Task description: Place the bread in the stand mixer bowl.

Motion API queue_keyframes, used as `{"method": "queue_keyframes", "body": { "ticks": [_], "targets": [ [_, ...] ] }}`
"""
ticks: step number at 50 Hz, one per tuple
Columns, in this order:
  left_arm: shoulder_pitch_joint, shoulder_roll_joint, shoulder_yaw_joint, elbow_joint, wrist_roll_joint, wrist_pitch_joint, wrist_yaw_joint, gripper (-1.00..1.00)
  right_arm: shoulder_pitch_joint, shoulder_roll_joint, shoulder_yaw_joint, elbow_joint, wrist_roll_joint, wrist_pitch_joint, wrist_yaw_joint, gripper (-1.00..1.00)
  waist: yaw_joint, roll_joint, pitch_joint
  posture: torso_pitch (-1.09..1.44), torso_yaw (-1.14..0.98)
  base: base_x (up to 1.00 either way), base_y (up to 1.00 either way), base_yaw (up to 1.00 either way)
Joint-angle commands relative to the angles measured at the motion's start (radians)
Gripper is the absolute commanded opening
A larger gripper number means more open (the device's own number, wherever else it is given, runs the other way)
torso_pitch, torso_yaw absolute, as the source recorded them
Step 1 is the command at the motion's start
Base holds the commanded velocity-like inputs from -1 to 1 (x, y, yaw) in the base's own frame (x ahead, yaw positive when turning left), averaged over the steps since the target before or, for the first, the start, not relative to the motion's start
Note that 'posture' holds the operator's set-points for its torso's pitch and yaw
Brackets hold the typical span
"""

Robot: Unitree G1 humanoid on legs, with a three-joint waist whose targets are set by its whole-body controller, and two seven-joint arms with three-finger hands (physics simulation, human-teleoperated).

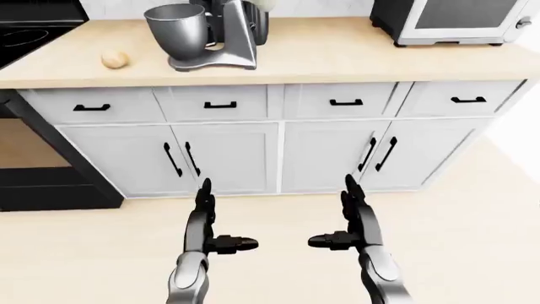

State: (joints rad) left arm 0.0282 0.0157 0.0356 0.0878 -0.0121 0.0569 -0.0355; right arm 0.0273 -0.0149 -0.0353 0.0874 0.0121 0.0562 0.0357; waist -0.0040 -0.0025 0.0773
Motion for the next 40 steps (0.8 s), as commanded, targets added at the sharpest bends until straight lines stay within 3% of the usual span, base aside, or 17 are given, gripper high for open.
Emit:
{"method": "queue_keyframes", "body": {
  "ticks": [1,3,5,7,8,14,27,34,40],
  "targets": [
    [-0.023,0.005,0.002,-0.129,-0.004,-0.035,0.001,1.0,-0.022,-0.004,-0.001,-0.122,-0.012,-0.037,-0.018,1.0,-0.002,-0.008,-0.001,0.0,0.0,0.0,0.0,0.0],
    [-0.025,0.005,0.006,-0.141,-0.006,-0.027,0.0,1.0,-0.016,-0.003,-0.005,-0.141,-0.02,-0.029,-0.033,1.0,0.007,-0.001,-0.063,0.0,0.0,0.0,0.0,0.0],
    [-0.024,0.004,0.004,-0.146,-0.004,-0.024,0.001,1.0,-0.015,-0.002,-0.002,-0.152,-0.027,-0.03,-0.035,1.0,0.006,-0.008,-0.017,0.0,0.0,0.0,0.0,0.0],
    [-0.026,0.003,0.002,-0.157,-0.004,-0.015,0.001,1.0,-0.02,-0.002,-0.001,-0.15,-0.031,-0.025,-0.039,1.0,0.008,-0.008,-0.068,0.0,0.0,0.0,0.0,0.0],
    [-0.033,0.003,0.004,-0.152,-0.004,-0.014,0.003,1.0,-0.027,-0.002,0.0,-0.149,-0.033,-0.02,-0.04,1.0,0.008,-0.008,-0.073,0.0,0.0,0.0,0.0,0.0],
    [-0.036,0.005,0.001,-0.199,0.003,0.02,0.006,1.0,-0.044,-0.005,0.009,-0.194,-0.057,0.025,-0.041,1.0,0.008,-0.005,-0.081,0.0,0.0,0.0,0.0,0.0],
    [-0.135,0.035,0.044,-0.489,0.0,0.283,0.011,1.0,-0.147,-0.025,0.003,-0.378,-0.138,0.219,-0.02,1.0,0.009,-0.002,-0.094,0.0,0.0,0.0,0.0,0.0],
    [-0.228,0.058,0.059,-0.635,-0.001,0.447,0.015,1.0,-0.229,-0.044,-0.008,-0.478,-0.174,0.337,0.006,1.0,0.008,-0.002,-0.088,0.0,0.0,0.0,0.0,0.0],
    [-0.261,0.067,0.066,-0.68,-0.002,0.498,0.018,1.0,-0.258,-0.05,-0.008,-0.561,-0.203,0.413,0.023,1.0,0.008,-0.001,-0.082,0.0,0.0,0.0,0.0,0.0]
  ]
}}
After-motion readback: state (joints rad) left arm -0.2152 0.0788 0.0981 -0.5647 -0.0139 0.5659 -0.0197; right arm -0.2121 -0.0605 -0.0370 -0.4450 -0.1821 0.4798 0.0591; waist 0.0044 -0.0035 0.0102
